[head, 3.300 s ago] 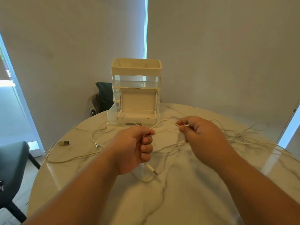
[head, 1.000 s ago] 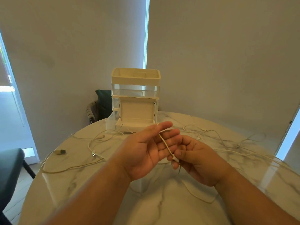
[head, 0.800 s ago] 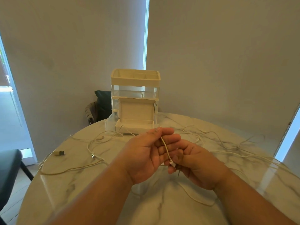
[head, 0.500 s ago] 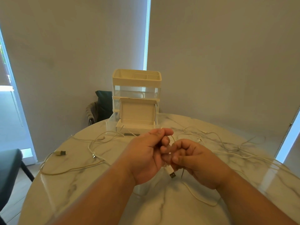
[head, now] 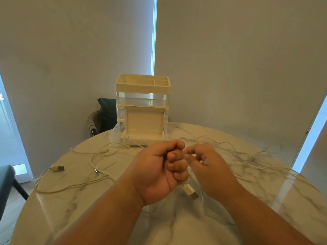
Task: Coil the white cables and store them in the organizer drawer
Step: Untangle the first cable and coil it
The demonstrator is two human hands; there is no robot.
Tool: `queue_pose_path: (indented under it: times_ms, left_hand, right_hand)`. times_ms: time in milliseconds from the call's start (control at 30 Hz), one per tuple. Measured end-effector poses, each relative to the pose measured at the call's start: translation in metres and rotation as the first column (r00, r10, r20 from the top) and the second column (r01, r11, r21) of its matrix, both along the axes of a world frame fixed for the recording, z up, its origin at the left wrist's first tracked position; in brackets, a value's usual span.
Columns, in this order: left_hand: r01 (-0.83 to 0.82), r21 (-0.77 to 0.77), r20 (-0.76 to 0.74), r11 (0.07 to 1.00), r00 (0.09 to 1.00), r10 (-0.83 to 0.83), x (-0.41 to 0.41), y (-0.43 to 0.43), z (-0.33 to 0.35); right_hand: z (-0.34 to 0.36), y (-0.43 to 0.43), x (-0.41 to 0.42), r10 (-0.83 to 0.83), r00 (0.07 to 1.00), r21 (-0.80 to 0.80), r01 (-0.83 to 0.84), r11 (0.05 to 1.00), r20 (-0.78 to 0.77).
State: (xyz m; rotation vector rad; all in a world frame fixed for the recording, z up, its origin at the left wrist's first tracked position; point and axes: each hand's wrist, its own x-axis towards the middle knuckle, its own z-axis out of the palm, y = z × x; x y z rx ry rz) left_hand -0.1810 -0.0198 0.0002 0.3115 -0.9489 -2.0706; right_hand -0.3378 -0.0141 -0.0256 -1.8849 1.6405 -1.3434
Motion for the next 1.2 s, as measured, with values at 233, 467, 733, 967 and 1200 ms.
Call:
queue_pose_path:
  times_ms: [233, 467, 733, 967, 1200]
  left_hand:
    - [-0.154, 0.085, -0.206, 0.984, 0.964, 0.169, 0.011, -0.014, 0.003]
    - [-0.381, 0.115, -0.161, 0.917, 0.904, 0.396, 0.015, -0.028, -0.003]
    - [-0.476, 0.095, -0.125, 0.874, 0.866, 0.485, 0.024, -0.038, -0.008]
    - [-0.515, -0.386, 0.122, 0.765, 0.794, 0.596, 0.017, -0.028, -0.008]
    - [-0.35, -0.724, 0.264, 0.595, 0.655, 0.708, 0.009, -0.019, -0.013]
  right_hand:
    - [0.002, 0.012, 0.02, 0.248, 0.756, 0.295, -0.503, 0.812, 0.606]
    - [-0.001, 0.018, 0.023, 0.282, 0.835, 0.421, -0.495, 0.76, 0.472]
    - [0.012, 0.027, 0.019, 0.236, 0.939, 0.541, -0.336, 0.771, 0.249]
    - [0.027, 0.036, 0.019, 0.248, 0.925, 0.35, -0.139, 0.926, -0.289]
    - [0.031, 0.034, 0.014, -0.026, 0.919, 0.039, 0.045, 0.998, -0.394]
